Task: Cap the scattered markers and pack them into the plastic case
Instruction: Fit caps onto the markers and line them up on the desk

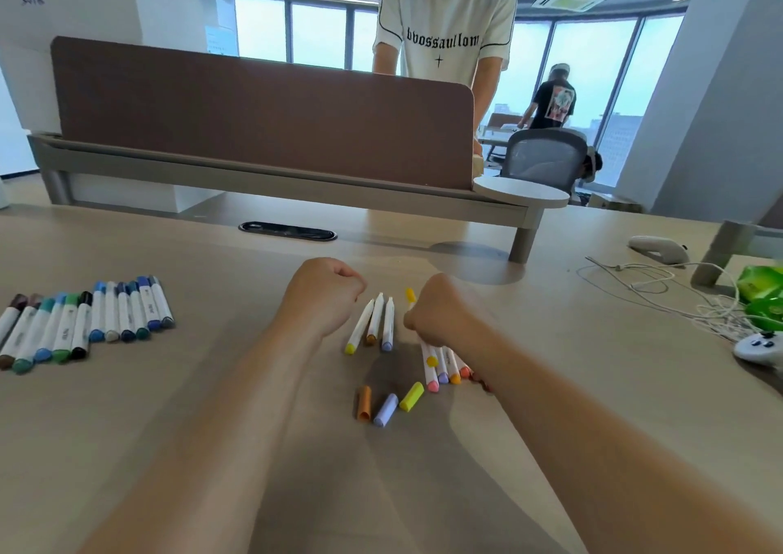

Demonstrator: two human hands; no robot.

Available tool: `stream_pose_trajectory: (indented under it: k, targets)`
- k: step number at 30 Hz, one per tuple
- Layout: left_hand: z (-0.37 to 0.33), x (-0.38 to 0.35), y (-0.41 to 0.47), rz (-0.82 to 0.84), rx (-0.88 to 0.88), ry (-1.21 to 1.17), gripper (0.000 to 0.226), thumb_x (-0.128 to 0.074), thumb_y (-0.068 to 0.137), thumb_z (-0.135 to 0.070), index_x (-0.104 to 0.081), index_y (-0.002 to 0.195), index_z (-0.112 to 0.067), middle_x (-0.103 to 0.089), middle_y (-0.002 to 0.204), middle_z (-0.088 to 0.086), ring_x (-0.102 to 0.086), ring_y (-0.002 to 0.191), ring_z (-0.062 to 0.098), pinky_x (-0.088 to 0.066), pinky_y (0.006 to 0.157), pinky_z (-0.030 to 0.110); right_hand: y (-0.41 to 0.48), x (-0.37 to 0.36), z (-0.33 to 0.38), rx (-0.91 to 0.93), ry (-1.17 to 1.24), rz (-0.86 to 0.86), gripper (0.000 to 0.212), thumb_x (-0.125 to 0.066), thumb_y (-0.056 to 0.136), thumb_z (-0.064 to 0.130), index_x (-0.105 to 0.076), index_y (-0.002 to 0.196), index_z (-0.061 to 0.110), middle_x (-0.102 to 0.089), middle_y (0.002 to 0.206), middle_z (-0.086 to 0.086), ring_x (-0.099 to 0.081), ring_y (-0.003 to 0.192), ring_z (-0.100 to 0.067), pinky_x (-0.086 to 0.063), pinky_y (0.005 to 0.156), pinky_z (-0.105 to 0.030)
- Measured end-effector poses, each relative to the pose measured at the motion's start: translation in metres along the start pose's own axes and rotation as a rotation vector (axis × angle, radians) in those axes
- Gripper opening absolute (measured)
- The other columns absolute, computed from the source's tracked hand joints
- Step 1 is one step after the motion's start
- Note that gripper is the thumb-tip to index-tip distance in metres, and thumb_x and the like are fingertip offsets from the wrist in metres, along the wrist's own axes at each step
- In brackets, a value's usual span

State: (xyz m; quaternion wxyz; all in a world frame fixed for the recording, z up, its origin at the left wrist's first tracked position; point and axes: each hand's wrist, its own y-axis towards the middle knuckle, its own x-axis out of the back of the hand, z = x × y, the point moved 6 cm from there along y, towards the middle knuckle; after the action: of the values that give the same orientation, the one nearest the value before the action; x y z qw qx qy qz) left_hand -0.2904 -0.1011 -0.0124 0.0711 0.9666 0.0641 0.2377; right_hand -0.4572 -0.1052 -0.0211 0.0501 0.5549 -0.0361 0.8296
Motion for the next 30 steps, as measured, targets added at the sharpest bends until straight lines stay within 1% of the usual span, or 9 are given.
stream_pose_trajectory:
  k: [2, 7, 10, 11, 14, 16, 20, 25, 30]
  targets:
    - [0.003, 0.001, 0.002, -0.001, 0.013, 0.019, 0.013, -0.059, 0.093, -0.02, -0.071, 0.09, -0.014, -0.065, 0.084, 0.001, -0.055, 0.074, 0.008, -0.041, 0.059, 0.02, -0.001, -0.001, 0.002, 0.014, -0.017, 0.032, 0.025, -0.06, 0.087, 0.018, -0.047, 0.067, 0.017, -0.049, 0.068, -0.001, -0.051, 0.063, -0.018, -0.047, 0.057, -0.03]
    - [0.003, 0.002, 0.004, 0.006, 0.019, 0.015, 0.013, -0.061, 0.092, -0.021, -0.071, 0.089, -0.012, -0.066, 0.083, 0.003, -0.055, 0.072, 0.009, -0.037, 0.055, 0.022, -0.002, -0.002, 0.01, 0.039, -0.072, 0.002, 0.009, -0.058, 0.09, 0.015, -0.052, 0.085, 0.013, -0.046, 0.069, -0.002, -0.05, 0.075, -0.022, -0.041, 0.065, -0.032]
    - [0.003, 0.002, 0.004, 0.007, 0.017, 0.011, 0.014, -0.062, 0.091, -0.02, -0.072, 0.09, -0.011, -0.066, 0.083, 0.002, -0.056, 0.072, 0.009, -0.037, 0.055, 0.022, 0.014, -0.013, 0.017, -0.002, -0.183, 0.04, 0.015, -0.057, 0.093, 0.015, -0.064, 0.097, 0.002, -0.063, 0.089, -0.005, -0.058, 0.078, -0.02, -0.048, 0.069, -0.029]
    - [0.003, 0.001, 0.004, 0.011, 0.017, 0.014, 0.014, -0.062, 0.091, -0.02, -0.072, 0.09, -0.011, -0.066, 0.083, 0.002, -0.055, 0.072, 0.009, -0.037, 0.055, 0.022, 0.02, -0.018, 0.018, -0.02, -0.225, 0.043, 0.017, -0.059, 0.093, 0.018, -0.068, 0.101, 0.005, -0.066, 0.094, -0.004, -0.06, 0.077, -0.018, -0.049, 0.07, -0.028]
    - [0.004, -0.001, 0.004, 0.025, 0.013, 0.036, 0.014, -0.062, 0.091, -0.02, -0.072, 0.09, -0.009, -0.066, 0.083, 0.003, -0.055, 0.071, 0.009, -0.037, 0.055, 0.022, 0.03, -0.027, 0.023, -0.031, -0.277, 0.058, 0.014, -0.062, 0.091, 0.022, -0.069, 0.096, 0.011, -0.062, 0.086, -0.002, -0.054, 0.065, -0.016, -0.047, 0.067, -0.029]
    - [0.005, -0.001, 0.004, 0.03, 0.014, 0.052, 0.015, -0.063, 0.089, -0.021, -0.071, 0.088, -0.008, -0.067, 0.086, 0.007, -0.055, 0.07, 0.011, -0.037, 0.055, 0.023, 0.032, -0.031, 0.024, -0.035, -0.291, 0.086, 0.014, -0.063, 0.089, 0.024, -0.062, 0.082, 0.012, -0.058, 0.082, -0.003, -0.051, 0.064, -0.018, -0.045, 0.065, -0.032]
    - [0.006, -0.004, 0.003, 0.065, 0.025, 0.111, 0.026, -0.062, 0.088, -0.021, -0.07, 0.089, 0.004, -0.068, 0.095, 0.023, -0.054, 0.069, 0.021, -0.039, 0.059, 0.027, 0.032, -0.03, 0.027, -0.065, -0.298, 0.158, 0.021, -0.062, 0.088, 0.024, -0.056, 0.072, 0.012, -0.057, 0.079, -0.005, -0.051, 0.061, -0.019, -0.038, 0.052, -0.031]
    - [-0.002, -0.014, -0.01, 0.277, 0.04, 0.335, 0.024, -0.063, 0.088, -0.023, -0.074, 0.091, -0.002, -0.069, 0.094, 0.016, -0.058, 0.075, 0.02, -0.039, 0.059, 0.027, 0.018, -0.005, 0.014, -0.049, -0.011, 0.166, 0.012, -0.063, 0.084, 0.015, -0.068, 0.082, 0.004, -0.065, 0.081, -0.009, -0.056, 0.068, -0.02, -0.05, 0.067, -0.029]
    - [-0.012, -0.023, -0.031, 0.514, -0.015, 0.681, 0.03, -0.072, 0.083, -0.039, -0.069, 0.087, -0.009, -0.064, 0.089, 0.007, -0.058, 0.08, 0.019, -0.041, 0.062, 0.029, -0.013, 0.006, -0.011, -0.1, 0.253, 0.16, 0.016, -0.056, 0.076, 0.016, -0.06, 0.064, 0.006, -0.055, 0.055, -0.007, -0.044, 0.045, -0.016, -0.04, 0.05, -0.023]
